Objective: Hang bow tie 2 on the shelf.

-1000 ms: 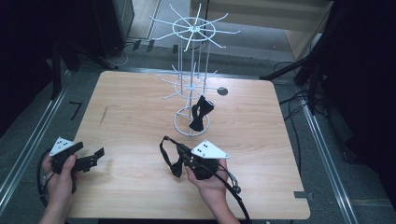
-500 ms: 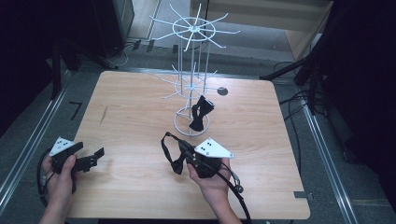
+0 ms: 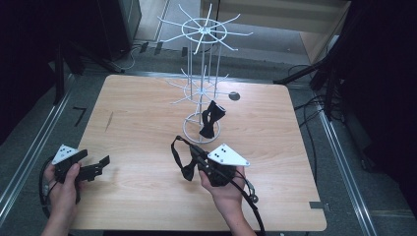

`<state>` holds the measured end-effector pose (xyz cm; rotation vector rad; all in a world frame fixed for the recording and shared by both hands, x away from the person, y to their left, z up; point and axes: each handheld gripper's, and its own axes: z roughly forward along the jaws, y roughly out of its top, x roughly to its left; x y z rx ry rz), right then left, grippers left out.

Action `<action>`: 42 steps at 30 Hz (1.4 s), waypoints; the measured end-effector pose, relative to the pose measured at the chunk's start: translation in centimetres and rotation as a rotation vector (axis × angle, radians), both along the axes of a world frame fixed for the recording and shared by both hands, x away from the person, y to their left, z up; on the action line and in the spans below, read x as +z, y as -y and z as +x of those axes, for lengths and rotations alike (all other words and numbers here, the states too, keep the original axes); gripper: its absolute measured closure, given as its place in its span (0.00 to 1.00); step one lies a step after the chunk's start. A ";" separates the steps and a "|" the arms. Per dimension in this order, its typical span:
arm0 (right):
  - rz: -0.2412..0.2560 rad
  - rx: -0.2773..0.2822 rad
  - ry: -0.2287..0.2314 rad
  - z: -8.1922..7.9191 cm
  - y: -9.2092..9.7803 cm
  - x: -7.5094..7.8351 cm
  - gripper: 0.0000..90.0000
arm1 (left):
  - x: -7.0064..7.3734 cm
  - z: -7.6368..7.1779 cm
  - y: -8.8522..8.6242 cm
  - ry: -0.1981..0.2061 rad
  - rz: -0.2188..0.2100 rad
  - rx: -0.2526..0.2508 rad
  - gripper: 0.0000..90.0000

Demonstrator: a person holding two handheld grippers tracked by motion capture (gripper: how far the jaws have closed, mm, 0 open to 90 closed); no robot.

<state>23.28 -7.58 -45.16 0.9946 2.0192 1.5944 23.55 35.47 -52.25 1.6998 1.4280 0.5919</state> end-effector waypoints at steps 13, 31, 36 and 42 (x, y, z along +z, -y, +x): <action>0.017 -0.006 0.028 -0.1 0.4 1.0 0.95 | 0.0 0.0 0.0 0.001 0.001 0.000 0.09; 0.046 -0.020 0.073 -0.1 1.0 2.4 0.95 | 0.0 0.0 0.0 0.002 0.001 0.001 0.09; 0.054 -0.021 0.085 -0.2 1.1 2.7 0.95 | 0.0 0.0 0.0 0.003 0.001 0.004 0.09; 0.054 -0.026 0.095 -0.2 1.1 2.8 0.95 | 0.0 0.0 0.0 0.002 0.001 0.003 0.09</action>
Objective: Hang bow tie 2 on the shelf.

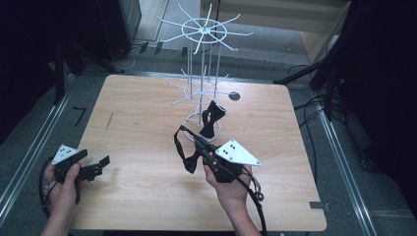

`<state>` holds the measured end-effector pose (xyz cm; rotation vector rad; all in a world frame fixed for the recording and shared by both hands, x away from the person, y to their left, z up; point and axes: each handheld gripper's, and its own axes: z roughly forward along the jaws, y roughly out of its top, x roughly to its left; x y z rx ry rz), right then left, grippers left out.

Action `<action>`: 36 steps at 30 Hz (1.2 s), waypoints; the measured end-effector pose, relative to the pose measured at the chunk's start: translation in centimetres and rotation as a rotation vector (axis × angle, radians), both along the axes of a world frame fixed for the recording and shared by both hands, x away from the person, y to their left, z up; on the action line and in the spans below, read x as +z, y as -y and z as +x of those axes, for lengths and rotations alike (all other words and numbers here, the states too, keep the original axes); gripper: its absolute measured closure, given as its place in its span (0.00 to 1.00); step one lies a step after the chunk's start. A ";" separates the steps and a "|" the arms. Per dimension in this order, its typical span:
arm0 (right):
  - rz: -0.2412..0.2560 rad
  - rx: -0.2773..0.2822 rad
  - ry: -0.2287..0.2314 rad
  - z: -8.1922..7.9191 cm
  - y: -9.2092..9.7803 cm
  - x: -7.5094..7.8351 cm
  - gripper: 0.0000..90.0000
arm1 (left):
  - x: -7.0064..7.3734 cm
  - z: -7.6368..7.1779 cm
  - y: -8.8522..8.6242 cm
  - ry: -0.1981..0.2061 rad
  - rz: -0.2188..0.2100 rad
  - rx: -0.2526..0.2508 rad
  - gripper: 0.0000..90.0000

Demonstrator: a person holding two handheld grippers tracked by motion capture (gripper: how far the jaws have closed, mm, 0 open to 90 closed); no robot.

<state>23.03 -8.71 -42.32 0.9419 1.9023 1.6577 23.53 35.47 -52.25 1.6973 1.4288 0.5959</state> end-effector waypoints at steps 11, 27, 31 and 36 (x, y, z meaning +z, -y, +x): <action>0.010 -0.008 0.019 0.3 0.2 1.1 0.95 | 0.0 0.0 0.0 0.000 0.001 0.000 0.09; 0.009 -0.021 0.034 1.3 -0.1 2.3 0.95 | 0.0 0.0 0.0 -0.001 0.001 -0.002 0.09; 0.012 -0.024 0.036 1.7 -0.2 2.4 0.95 | 0.0 0.0 0.0 -0.002 0.001 -0.003 0.09; 0.012 -0.036 0.037 2.2 -0.1 2.6 0.95 | 0.0 0.0 0.0 0.001 -0.001 0.000 0.09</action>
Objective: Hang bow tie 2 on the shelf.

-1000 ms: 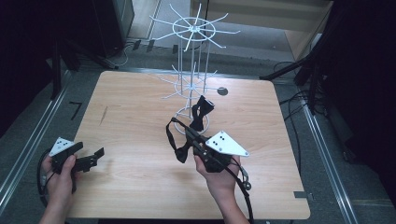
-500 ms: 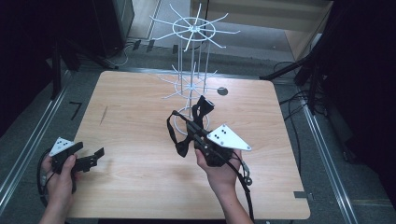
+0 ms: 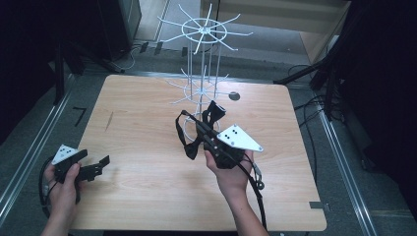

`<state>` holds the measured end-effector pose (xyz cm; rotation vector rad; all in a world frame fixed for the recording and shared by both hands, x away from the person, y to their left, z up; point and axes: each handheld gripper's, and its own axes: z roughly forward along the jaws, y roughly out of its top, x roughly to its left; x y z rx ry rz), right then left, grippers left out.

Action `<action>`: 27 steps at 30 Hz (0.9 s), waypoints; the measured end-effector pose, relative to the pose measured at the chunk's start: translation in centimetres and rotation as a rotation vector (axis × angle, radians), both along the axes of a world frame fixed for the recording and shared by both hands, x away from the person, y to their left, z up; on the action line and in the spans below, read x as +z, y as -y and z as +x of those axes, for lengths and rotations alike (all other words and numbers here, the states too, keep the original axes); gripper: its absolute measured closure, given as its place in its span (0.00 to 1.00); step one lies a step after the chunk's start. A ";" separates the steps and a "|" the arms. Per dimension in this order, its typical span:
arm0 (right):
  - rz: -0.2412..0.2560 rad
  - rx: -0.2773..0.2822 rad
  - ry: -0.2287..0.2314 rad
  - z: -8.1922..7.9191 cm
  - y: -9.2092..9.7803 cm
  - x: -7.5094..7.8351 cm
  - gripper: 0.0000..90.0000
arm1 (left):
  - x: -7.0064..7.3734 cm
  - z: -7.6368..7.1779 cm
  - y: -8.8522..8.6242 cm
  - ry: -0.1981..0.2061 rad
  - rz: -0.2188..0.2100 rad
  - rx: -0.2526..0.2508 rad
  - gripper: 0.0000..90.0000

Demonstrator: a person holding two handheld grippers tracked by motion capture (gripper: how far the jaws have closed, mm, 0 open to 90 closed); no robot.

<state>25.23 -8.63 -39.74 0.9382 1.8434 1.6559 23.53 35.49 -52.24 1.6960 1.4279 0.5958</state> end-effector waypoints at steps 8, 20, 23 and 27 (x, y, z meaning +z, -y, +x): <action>0.004 -0.021 -0.004 0.7 0.3 0.0 0.95 | 0.0 0.0 0.0 0.000 0.001 0.000 0.09; 0.020 -0.067 -0.026 2.1 0.7 -0.6 0.95 | 0.0 0.0 0.0 0.003 -0.003 0.001 0.09; 0.035 -0.081 -0.021 2.3 0.8 -0.5 0.95 | 0.0 0.0 0.0 0.000 -0.003 -0.001 0.09; 0.029 -0.096 -0.026 2.7 0.7 -0.7 0.95 | 0.0 0.0 0.0 0.003 -0.003 0.000 0.09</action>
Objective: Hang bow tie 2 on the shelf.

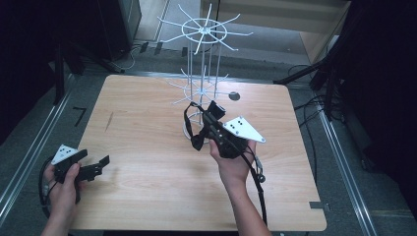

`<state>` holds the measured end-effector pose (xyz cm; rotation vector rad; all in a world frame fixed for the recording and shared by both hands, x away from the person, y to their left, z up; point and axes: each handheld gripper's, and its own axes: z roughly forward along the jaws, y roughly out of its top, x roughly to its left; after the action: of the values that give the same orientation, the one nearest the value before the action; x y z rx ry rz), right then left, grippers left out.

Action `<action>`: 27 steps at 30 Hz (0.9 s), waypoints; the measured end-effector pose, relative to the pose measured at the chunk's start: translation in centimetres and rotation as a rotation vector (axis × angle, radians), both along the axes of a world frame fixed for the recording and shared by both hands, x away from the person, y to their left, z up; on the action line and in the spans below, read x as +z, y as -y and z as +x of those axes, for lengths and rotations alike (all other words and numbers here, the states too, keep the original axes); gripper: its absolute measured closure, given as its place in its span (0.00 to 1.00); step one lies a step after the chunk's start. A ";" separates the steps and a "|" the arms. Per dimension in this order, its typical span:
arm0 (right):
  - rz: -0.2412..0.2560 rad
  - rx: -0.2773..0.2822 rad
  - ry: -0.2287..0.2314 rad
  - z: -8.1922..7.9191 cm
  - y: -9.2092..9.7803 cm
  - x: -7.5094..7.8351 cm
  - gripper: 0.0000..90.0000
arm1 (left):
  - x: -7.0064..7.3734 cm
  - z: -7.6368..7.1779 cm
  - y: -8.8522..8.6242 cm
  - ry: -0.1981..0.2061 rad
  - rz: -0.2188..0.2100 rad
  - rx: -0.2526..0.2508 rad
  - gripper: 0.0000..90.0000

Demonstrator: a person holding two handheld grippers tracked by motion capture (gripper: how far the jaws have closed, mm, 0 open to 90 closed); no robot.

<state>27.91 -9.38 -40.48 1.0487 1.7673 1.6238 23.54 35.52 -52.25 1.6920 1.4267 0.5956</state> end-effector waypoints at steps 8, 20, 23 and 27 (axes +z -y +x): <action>-0.012 -0.040 -0.038 1.0 -0.1 -1.2 0.95 | 0.0 0.0 0.0 0.000 0.000 0.001 0.09; 0.027 -0.094 -0.086 2.0 0.8 -3.1 0.88 | 0.0 0.0 0.0 -0.002 0.001 -0.003 0.09; 0.013 -0.095 -0.099 2.1 1.1 -3.8 0.76 | 0.0 0.0 0.0 -0.004 0.003 -0.004 0.09; -0.022 -0.073 -0.125 2.2 1.6 -4.6 0.64 | 0.0 0.0 0.0 -0.003 0.001 -0.002 0.09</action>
<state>30.06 -10.96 -45.04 1.2143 1.8000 1.5208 23.54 35.49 -52.24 1.6957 1.4268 0.5936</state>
